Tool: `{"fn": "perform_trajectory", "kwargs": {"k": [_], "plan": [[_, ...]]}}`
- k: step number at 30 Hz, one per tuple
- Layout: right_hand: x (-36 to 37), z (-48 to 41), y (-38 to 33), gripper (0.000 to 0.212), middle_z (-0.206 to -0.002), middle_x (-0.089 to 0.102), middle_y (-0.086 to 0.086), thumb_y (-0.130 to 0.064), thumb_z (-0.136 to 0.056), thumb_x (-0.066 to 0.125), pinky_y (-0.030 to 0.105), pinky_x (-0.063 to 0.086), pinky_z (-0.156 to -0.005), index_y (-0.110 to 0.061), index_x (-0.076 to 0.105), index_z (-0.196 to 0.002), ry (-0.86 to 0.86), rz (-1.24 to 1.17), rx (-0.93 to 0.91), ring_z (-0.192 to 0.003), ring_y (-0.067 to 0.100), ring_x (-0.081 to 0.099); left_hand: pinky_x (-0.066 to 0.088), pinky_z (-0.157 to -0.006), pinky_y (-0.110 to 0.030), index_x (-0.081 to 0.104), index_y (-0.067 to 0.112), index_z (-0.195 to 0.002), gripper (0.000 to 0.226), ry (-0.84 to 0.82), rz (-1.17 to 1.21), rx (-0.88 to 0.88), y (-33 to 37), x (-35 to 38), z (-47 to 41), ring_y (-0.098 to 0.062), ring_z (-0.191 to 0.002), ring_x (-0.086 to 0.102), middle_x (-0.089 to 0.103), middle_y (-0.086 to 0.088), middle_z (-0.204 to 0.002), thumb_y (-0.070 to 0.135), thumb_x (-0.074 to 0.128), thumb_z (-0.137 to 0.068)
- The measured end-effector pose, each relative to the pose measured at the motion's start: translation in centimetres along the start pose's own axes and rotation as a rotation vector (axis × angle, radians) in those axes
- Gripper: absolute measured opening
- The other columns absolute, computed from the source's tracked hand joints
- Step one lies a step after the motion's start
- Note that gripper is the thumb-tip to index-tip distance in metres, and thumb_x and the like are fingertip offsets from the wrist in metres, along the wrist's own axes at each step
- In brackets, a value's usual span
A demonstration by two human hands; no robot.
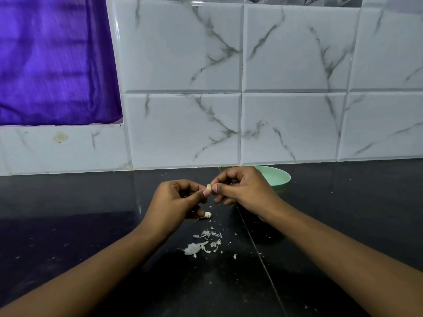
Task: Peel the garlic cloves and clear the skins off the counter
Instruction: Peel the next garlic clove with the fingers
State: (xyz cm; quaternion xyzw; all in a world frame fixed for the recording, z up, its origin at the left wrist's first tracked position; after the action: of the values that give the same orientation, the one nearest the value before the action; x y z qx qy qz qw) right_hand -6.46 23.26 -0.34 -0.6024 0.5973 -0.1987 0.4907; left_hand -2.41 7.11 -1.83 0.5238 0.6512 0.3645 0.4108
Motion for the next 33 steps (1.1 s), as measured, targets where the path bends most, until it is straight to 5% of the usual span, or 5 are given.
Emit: {"fn": "perform_trajectory", "kwargs": {"k": [5,10,14,26,33], "plan": [[0.0,0.2,-0.2,0.004,-0.076,0.073,0.011,-0.010,-0.082,0.069,0.025,0.053,-0.061,-0.010,0.071,-0.078,0.022,0.085,-0.033,-0.069,0.019,0.071,0.059,-0.062,-0.035,0.073,0.016,-0.076,0.004,0.049,-0.157,0.094,0.1,0.1,0.3,-0.019,-0.055,0.069,0.070,-0.005,-0.067,0.016,0.073,-0.080],[0.5,0.5,-0.4,0.008,-0.063,0.070,0.005,-0.014,-0.071,0.077,0.039,0.060,-0.067,-0.014,0.069,-0.068,0.124,0.195,-0.095,-0.062,0.020,0.070,0.056,-0.058,-0.023,0.073,0.022,-0.075,0.009,0.071,-0.307,0.177,0.2,0.2,0.5,-0.011,-0.055,0.069,0.070,0.000,-0.065,0.016,0.072,-0.082],[0.9,0.7,-0.7,0.011,-0.059,0.068,0.001,-0.018,-0.070,0.079,0.033,0.058,-0.064,-0.016,0.068,-0.066,0.168,0.265,-0.132,-0.059,0.016,0.069,0.056,-0.059,-0.024,0.073,0.023,-0.076,0.011,0.069,-0.336,0.188,0.2,0.2,0.4,-0.010,-0.055,0.069,0.070,0.002,-0.065,0.015,0.071,-0.084],[0.6,0.3,0.1,0.014,-0.061,0.062,-0.001,-0.010,-0.081,0.069,0.029,0.052,-0.057,-0.016,0.064,-0.069,0.075,0.010,-0.028,-0.053,0.013,0.061,0.058,-0.060,-0.036,0.070,0.016,-0.079,0.009,0.025,-0.209,0.148,-0.1,0.0,0.0,-0.019,-0.051,0.066,0.064,0.005,-0.062,0.016,0.066,-0.087],[-1.0,-0.1,-0.3,0.025,-0.074,0.059,0.005,0.006,-0.078,0.070,0.031,0.058,-0.063,-0.017,0.060,-0.076,0.021,-0.062,-0.073,-0.066,0.008,0.057,0.053,-0.051,-0.025,0.066,0.008,-0.084,0.012,-0.031,0.020,0.005,-0.3,0.2,-0.2,-0.015,-0.047,0.060,0.058,0.002,-0.066,0.016,0.059,-0.090]]}}
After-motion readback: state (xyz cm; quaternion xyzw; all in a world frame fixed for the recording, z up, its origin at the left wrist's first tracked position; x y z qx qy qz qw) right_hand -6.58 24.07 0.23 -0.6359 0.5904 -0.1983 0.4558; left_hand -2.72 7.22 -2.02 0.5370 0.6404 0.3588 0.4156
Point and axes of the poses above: each hand's wrist, its own z-axis away from the middle knuckle, its own x-axis out of the palm, y = z × x, the point moved 1 cm from there along -z, towards the middle knuckle
